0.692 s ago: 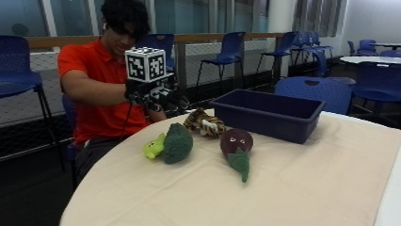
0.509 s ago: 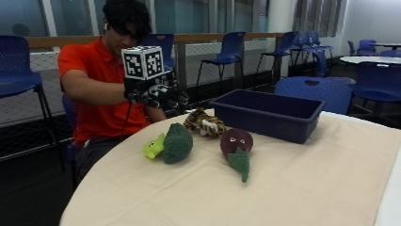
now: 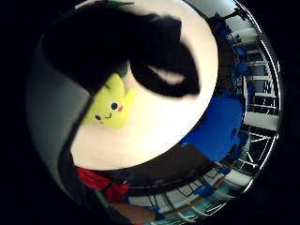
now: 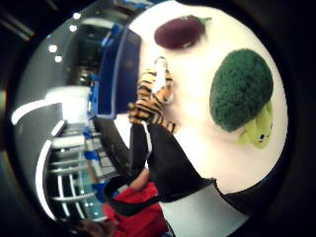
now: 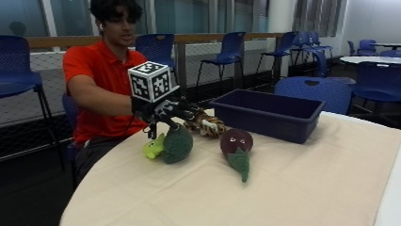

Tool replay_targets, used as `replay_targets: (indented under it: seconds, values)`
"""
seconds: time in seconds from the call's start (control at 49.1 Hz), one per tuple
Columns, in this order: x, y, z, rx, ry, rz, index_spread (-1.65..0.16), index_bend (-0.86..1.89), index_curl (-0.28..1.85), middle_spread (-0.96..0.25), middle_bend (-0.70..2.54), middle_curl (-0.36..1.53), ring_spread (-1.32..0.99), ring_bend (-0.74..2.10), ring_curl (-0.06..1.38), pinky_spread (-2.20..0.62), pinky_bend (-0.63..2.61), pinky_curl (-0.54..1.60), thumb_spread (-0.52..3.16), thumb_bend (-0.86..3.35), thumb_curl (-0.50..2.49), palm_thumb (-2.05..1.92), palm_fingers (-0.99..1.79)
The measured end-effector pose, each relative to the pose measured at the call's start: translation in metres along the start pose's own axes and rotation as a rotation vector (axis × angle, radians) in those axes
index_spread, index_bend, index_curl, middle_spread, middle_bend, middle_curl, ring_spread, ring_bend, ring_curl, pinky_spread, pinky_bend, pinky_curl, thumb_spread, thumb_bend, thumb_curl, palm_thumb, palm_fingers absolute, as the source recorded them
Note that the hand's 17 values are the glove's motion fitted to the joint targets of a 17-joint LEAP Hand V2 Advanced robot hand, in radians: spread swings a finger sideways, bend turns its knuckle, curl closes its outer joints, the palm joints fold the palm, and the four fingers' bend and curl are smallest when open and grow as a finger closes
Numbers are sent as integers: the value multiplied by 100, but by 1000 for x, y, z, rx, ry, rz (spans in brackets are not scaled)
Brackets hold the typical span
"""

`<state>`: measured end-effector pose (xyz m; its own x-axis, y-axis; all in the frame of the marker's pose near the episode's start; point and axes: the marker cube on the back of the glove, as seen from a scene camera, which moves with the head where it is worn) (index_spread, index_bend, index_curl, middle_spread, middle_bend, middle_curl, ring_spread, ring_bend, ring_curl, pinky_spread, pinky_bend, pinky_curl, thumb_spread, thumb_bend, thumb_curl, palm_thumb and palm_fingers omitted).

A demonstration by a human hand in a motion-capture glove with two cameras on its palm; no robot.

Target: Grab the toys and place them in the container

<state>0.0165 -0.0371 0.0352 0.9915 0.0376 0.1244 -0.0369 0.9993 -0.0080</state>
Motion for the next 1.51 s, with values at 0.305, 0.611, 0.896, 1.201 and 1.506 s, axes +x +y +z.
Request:
replay_targets:
  seconds: [0.305,0.611,0.896,1.201,1.506]
  values:
    - [23,-23,61,-106,137,133,-34,9,14,-7,11,19,0,21,16,12,133,46,110,-6,18,-8,-16]
    - [22,-31,66,125,244,27,-37,20,20,-13,22,21,-16,71,31,-20,119,38,130,8,27,18,49]
    - [1,-34,6,235,136,11,-39,20,24,-34,43,32,-43,89,41,-40,111,38,109,28,51,67,92]
    - [-119,-86,-84,242,147,-127,-42,20,30,-42,44,39,-51,86,44,-42,107,40,84,24,66,72,93]
    - [-305,-162,-73,188,59,-306,-45,28,41,-48,43,46,-56,86,49,-42,106,42,66,22,78,73,93]
